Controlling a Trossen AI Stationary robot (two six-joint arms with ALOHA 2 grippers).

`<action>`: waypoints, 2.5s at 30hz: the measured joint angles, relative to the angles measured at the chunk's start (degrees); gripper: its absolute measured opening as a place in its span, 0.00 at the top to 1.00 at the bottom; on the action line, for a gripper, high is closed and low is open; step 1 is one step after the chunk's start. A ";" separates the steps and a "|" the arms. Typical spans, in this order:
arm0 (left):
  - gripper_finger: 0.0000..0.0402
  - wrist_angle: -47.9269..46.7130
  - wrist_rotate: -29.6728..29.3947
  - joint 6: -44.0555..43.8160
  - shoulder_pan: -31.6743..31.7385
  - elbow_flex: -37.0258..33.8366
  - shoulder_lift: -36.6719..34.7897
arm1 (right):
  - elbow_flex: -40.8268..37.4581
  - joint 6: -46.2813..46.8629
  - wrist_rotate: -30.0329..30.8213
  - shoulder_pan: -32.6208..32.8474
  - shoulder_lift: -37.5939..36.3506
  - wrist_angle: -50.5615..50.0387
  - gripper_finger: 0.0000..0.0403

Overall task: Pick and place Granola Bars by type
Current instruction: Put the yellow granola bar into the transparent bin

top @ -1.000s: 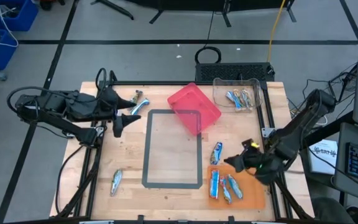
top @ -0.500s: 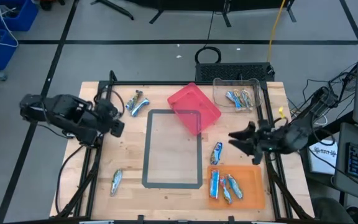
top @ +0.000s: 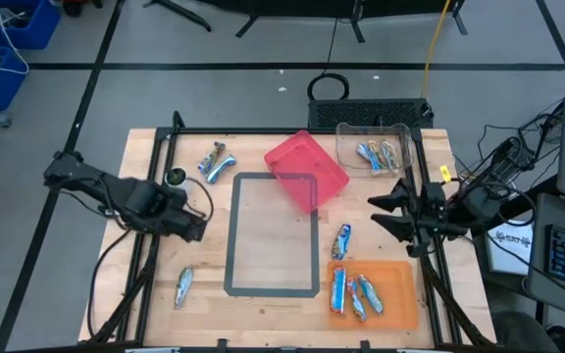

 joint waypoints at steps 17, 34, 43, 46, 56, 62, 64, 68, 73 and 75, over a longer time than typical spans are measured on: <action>0.30 20.44 2.68 -13.12 -11.44 -13.70 1.26 | 0.00 -0.28 -10.26 -1.46 0.02 -2.02 0.45; 0.22 38.23 5.26 -29.94 -22.53 -24.30 2.50 | 0.00 3.45 -10.28 -1.46 0.00 -6.94 0.45; 0.29 43.94 7.46 -35.21 -28.25 -24.06 9.24 | 0.00 4.44 -10.28 -1.46 -0.02 -8.56 0.45; 0.31 43.82 8.98 -37.09 -29.57 -24.06 12.06 | 0.00 4.48 -10.28 -1.46 -0.02 -8.59 0.45; 0.29 47.04 6.52 -37.78 -30.42 -24.06 18.79 | 0.00 4.48 -10.28 -1.46 0.00 -8.08 0.45; 0.36 49.06 7.08 -38.10 -30.32 -24.01 21.37 | 0.00 4.37 -10.28 -1.46 -0.03 -6.28 0.45; 0.42 49.25 7.17 -38.43 -30.23 -24.01 21.43 | 0.00 4.31 -10.28 -1.46 -0.04 -6.03 0.45; 0.61 49.25 7.04 -38.54 -29.88 -24.01 21.44 | 0.00 4.29 -10.28 -1.46 -0.04 -6.01 0.45; 0.88 49.78 6.78 -37.80 -29.55 -24.01 21.47 | 0.00 3.55 -10.23 -1.46 -0.04 -4.61 0.45; 0.90 50.34 6.02 -37.08 -29.24 -24.01 21.32 | 0.00 2.53 -10.04 -1.46 -0.04 -3.57 0.45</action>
